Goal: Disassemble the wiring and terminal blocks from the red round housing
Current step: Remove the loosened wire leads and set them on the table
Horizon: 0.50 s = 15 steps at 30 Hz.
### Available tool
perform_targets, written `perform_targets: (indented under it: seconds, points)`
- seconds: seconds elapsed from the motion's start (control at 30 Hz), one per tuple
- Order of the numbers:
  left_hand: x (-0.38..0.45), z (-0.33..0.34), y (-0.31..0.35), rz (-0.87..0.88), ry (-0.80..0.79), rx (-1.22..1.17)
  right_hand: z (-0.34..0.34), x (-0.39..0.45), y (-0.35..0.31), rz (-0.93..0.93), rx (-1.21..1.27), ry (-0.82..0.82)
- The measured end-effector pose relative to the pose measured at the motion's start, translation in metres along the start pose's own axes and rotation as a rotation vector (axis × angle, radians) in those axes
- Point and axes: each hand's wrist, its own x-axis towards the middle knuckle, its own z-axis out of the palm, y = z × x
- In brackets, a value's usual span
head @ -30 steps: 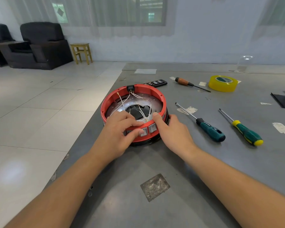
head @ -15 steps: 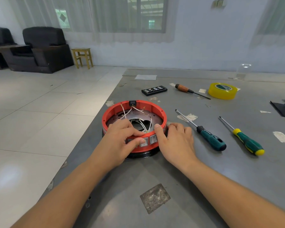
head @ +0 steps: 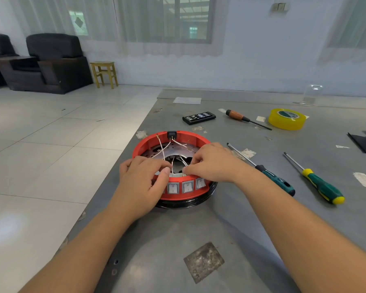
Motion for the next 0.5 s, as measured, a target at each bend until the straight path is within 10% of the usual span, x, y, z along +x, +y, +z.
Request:
perform_targets:
  seconds: [0.5]
  points:
    - [-0.001,0.004,0.007,-0.179,0.028,-0.101,0.008,0.001,0.01,0.037,0.602,0.141]
